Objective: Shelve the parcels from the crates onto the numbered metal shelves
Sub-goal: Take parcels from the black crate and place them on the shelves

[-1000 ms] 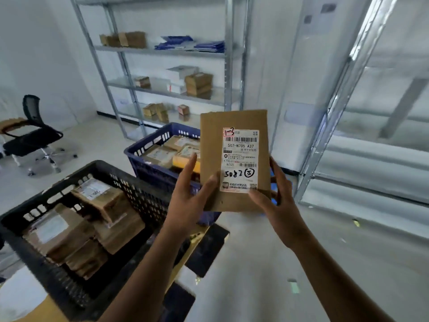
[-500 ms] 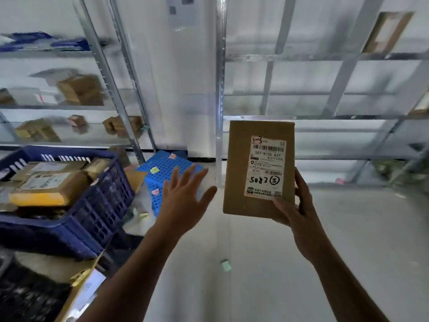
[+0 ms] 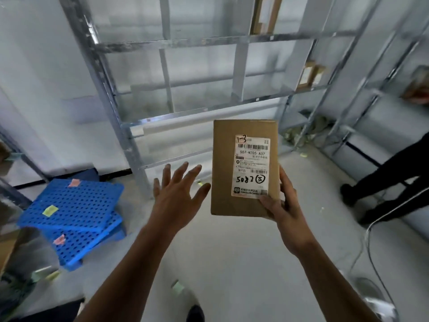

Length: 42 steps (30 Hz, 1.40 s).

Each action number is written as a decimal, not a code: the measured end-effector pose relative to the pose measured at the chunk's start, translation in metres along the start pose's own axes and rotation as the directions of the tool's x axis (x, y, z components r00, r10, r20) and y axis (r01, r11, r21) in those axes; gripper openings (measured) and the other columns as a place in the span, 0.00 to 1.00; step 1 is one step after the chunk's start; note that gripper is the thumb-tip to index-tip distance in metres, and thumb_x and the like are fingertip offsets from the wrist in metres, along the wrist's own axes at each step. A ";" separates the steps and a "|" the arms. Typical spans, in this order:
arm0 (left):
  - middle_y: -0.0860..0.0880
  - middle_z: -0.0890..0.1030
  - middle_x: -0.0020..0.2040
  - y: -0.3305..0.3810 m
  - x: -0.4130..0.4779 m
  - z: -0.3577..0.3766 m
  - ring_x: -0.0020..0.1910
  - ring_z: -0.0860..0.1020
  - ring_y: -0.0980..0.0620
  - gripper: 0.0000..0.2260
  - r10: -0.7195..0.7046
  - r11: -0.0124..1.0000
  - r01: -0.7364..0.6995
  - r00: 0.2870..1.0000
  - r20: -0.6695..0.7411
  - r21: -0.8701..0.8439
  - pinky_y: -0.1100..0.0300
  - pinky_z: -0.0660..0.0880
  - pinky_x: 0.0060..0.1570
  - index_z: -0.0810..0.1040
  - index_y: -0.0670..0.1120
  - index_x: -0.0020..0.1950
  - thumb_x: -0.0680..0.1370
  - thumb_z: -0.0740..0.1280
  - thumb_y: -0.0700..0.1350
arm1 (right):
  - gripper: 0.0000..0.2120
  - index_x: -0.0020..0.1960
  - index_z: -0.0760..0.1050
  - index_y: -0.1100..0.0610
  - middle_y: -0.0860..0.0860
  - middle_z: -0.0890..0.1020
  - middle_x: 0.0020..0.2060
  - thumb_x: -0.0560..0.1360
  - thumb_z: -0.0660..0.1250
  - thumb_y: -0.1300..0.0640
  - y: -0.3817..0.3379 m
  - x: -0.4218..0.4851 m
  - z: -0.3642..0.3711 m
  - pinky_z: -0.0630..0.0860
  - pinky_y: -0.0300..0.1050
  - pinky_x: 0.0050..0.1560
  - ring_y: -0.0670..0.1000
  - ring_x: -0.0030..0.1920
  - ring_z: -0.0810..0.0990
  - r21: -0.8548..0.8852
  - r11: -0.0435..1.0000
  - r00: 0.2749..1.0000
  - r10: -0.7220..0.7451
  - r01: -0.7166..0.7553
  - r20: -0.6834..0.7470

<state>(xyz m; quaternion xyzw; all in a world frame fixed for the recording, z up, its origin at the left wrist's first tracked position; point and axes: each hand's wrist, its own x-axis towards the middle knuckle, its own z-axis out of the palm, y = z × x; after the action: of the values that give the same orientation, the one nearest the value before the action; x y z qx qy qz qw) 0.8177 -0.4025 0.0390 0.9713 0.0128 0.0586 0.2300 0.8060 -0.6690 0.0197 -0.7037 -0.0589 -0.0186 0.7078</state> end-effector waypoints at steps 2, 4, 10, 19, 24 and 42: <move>0.54 0.54 0.84 0.012 0.038 0.003 0.84 0.42 0.45 0.35 0.045 0.999 -0.045 0.999 0.001 -0.031 0.36 0.44 0.80 0.59 0.63 0.81 0.75 0.45 0.72 | 0.41 0.78 0.61 0.29 0.52 0.71 0.73 0.70 0.77 0.39 -0.004 0.027 -0.011 0.83 0.56 0.60 0.55 0.69 0.79 -0.007 1.000 0.999 0.009 -0.010 -0.043; 0.54 0.54 0.84 0.023 0.076 0.005 0.84 0.42 0.45 0.36 0.085 0.995 -0.084 0.996 -0.001 -0.046 0.37 0.44 0.80 0.59 0.63 0.81 0.75 0.44 0.72 | 0.42 0.78 0.61 0.29 0.49 0.71 0.74 0.70 0.77 0.39 -0.009 0.055 -0.024 0.82 0.57 0.62 0.54 0.70 0.78 -0.033 0.999 0.996 0.002 -0.005 -0.094; 0.55 0.55 0.84 0.053 0.176 0.019 0.84 0.43 0.46 0.35 0.176 0.982 -0.175 0.984 0.011 -0.069 0.39 0.43 0.80 0.60 0.62 0.81 0.75 0.44 0.72 | 0.42 0.78 0.61 0.29 0.48 0.69 0.73 0.69 0.77 0.38 -0.016 0.130 -0.056 0.81 0.57 0.63 0.54 0.71 0.76 -0.077 0.996 0.982 -0.050 0.036 -0.180; 0.54 0.59 0.83 0.127 0.321 0.077 0.84 0.47 0.45 0.29 0.234 0.969 -0.234 0.972 -0.007 -0.074 0.39 0.46 0.79 0.62 0.61 0.80 0.80 0.53 0.67 | 0.40 0.78 0.60 0.29 0.47 0.68 0.72 0.71 0.75 0.41 0.006 0.256 -0.146 0.82 0.54 0.62 0.53 0.70 0.77 -0.073 0.993 0.967 -0.111 0.097 -0.228; 0.55 0.57 0.84 0.197 0.399 0.112 0.84 0.46 0.46 0.28 0.221 0.975 -0.219 0.975 0.035 -0.048 0.39 0.45 0.80 0.60 0.62 0.81 0.82 0.56 0.65 | 0.42 0.78 0.61 0.27 0.47 0.68 0.72 0.69 0.76 0.38 0.014 0.334 -0.219 0.82 0.57 0.63 0.52 0.71 0.77 -0.047 0.991 0.963 -0.131 0.123 -0.235; 0.54 0.59 0.83 0.343 0.665 0.180 0.84 0.49 0.45 0.31 0.274 0.956 -0.282 0.957 -0.100 -0.077 0.39 0.46 0.79 0.62 0.62 0.80 0.78 0.48 0.69 | 0.41 0.81 0.58 0.34 0.52 0.70 0.77 0.74 0.74 0.44 0.028 0.624 -0.378 0.80 0.56 0.66 0.50 0.72 0.77 -0.019 0.987 0.966 -0.161 0.161 -0.202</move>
<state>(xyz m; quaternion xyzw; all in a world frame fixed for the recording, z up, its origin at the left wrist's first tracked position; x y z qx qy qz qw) 1.4991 -0.7547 0.1053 0.9486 -0.1165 0.1338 0.2623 1.4505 -1.0110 0.0588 -0.6919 -0.0435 -0.1477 0.7054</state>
